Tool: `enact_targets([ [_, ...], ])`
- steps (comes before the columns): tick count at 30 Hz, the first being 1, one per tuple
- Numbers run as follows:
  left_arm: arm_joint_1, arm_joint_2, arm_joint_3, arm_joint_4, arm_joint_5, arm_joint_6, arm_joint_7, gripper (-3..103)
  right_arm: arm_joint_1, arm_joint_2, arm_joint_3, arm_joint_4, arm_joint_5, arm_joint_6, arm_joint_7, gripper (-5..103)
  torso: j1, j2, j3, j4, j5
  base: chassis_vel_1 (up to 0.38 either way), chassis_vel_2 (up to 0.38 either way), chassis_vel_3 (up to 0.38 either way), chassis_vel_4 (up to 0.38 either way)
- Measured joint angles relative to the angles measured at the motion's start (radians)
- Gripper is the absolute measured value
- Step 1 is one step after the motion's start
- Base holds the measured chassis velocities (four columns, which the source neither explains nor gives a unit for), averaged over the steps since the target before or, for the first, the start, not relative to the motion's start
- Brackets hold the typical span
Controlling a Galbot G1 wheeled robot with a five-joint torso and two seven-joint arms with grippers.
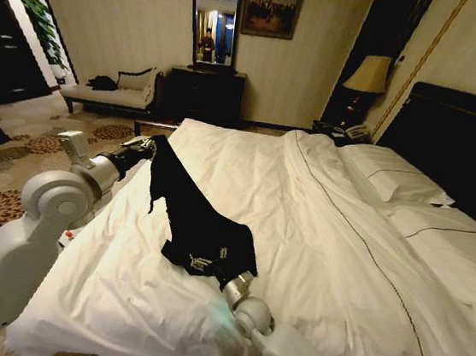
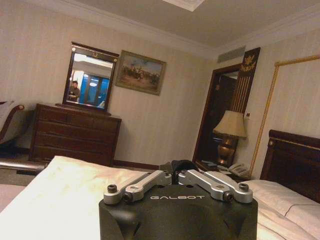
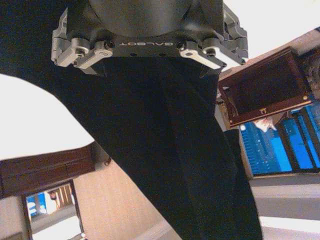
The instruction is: Fold the clothes on the bed.
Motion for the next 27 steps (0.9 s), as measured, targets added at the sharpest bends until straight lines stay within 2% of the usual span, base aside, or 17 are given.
enact_targets([
  [4,-0.041,-0.021,0.032,0.027,0.005,0.003,0.0,1,0.038,0.01,-0.015,-0.015,0.046,-0.004,0.009,100,0.0,0.0,0.0,0.0,0.0001,0.0,0.0,0.0,0.0],
  [14,-0.068,-0.031,0.05,0.035,0.004,0.004,0.0,1,0.048,0.023,-0.013,-0.048,0.038,-0.018,0.018,100,0.0,0.0,0.0,0.0,0.0002,0.0,0.0,0.0,0.0],
  [16,-0.069,-0.03,0.05,0.033,0.003,0.004,0.0,1,0.048,0.024,-0.012,-0.051,0.038,-0.02,0.018,103,0.0,0.0,0.0,-0.0001,0.0002,0.0,0.0,0.0,0.0],
  [18,-0.069,-0.027,0.047,0.029,0.001,0.004,0.0,1,0.049,0.031,-0.012,-0.055,0.038,-0.023,0.017,94,0.0,0.0,0.0,0.0,0.0001,0.0,0.0,0.0,0.0],
  [21,-0.066,-0.025,0.042,0.024,0.0,0.004,0.0,1,0.051,0.037,-0.012,-0.059,0.044,-0.023,0.015,89,0.0,0.0,0.0,0.0,0.0002,0.0,0.0,0.0,0.0],
  [24,-0.048,-0.023,0.031,0.019,0.001,0.004,0.0,1,0.055,0.043,-0.011,-0.064,0.067,-0.021,-0.002,73,0.0,0.0,0.0,0.0001,0.0002,0.0,0.0,0.0,0.0],
  [26,-0.043,-0.023,0.028,0.018,0.001,0.004,0.0,1,0.055,0.043,-0.01,-0.064,0.074,-0.019,-0.007,73,0.0,0.0,0.0,0.0001,0.0001,0.0,0.0,0.0,0.0],
  [27,-0.036,-0.024,0.025,0.017,0.003,0.004,0.0,1,0.055,0.042,-0.008,-0.064,0.087,-0.015,-0.015,68,0.0,0.0,0.0,0.0001,0.0002,0.0,0.0,0.0,0.0],
])
